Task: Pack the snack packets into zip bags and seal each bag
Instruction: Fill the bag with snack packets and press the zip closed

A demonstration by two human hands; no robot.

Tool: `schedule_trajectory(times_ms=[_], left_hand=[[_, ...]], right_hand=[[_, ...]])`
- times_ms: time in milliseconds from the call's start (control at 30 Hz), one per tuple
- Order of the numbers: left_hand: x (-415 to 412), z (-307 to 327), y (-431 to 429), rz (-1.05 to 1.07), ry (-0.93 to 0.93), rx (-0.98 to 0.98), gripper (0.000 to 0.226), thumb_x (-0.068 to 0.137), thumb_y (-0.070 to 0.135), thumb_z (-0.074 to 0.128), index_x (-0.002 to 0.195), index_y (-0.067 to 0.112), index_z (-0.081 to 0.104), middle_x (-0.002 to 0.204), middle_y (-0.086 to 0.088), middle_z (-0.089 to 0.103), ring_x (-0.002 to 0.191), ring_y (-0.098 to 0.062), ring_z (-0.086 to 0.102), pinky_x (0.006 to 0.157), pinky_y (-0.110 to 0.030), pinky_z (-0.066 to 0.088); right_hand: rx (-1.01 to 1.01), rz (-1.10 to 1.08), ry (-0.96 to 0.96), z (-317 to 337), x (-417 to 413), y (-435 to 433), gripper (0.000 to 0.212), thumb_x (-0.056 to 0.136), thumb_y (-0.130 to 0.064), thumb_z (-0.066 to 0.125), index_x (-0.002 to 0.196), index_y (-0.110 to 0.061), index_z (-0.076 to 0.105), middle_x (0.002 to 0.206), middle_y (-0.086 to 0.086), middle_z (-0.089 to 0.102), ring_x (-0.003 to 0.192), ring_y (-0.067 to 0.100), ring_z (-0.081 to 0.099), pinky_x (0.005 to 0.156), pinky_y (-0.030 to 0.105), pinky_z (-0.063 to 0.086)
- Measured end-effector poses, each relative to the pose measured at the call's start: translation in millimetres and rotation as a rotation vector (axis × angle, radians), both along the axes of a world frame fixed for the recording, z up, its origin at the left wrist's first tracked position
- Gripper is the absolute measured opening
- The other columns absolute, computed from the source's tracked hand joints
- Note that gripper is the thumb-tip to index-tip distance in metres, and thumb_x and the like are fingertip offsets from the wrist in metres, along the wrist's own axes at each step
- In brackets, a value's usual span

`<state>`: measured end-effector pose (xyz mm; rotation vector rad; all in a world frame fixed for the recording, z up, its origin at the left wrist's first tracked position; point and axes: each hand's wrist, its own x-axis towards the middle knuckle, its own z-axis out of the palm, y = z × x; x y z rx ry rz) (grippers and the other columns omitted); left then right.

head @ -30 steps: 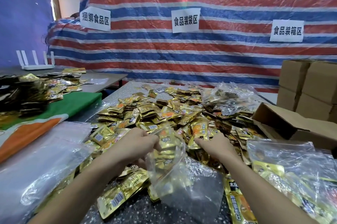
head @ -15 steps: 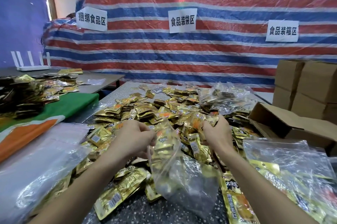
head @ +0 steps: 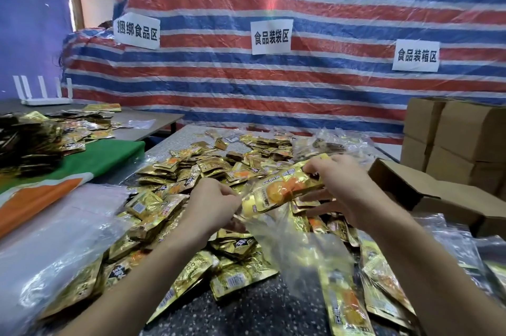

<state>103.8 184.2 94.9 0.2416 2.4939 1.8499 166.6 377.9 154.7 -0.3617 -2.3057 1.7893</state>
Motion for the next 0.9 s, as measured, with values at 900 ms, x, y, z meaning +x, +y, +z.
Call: schedule_trajectory(times_ms=[900], left_hand=[[10.1,26.0,10.0,-0.096,0.119,0.043,0.021,0.095,0.002,0.061,0.076,0.005,0.070,0.071,-0.014,0.068,0.044,-0.018,0.065,0.043,-0.026,0.053]], right_hand=[[0.344,0.219,-0.106,24.6,14.6,-10.3,0.054,0.038,-0.024,0.091,0.085,-0.002,0.076,0.088,0.011,0.078,0.093,0.030,0.073,0.086,0.038,0.059]])
